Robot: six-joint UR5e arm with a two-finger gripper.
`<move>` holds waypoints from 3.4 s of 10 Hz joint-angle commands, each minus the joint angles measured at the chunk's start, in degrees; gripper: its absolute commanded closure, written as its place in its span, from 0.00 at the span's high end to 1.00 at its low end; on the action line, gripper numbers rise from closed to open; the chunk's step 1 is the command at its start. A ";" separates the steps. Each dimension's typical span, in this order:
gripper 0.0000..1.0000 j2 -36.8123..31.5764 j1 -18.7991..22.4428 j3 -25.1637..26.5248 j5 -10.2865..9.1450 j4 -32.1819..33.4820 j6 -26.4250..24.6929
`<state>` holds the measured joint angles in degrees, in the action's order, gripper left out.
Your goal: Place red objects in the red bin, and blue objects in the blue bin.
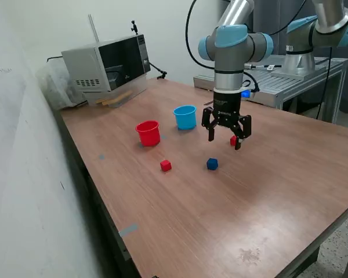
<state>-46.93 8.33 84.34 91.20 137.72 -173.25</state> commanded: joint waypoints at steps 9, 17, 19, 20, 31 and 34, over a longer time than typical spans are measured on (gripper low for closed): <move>1.00 6.50 -0.58 -6.29 0.03 2.81 -0.59; 1.00 7.21 -1.47 -5.59 -0.06 4.04 -0.59; 0.00 7.90 -1.56 -5.42 -0.06 4.04 -0.59; 0.00 7.91 -1.65 -5.15 -0.06 4.04 -0.59; 0.00 -14.64 -3.49 5.99 0.47 -1.84 2.12; 0.00 -22.48 -12.85 12.84 0.47 -5.43 2.39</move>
<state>-61.80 2.59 91.12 91.67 135.29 -171.41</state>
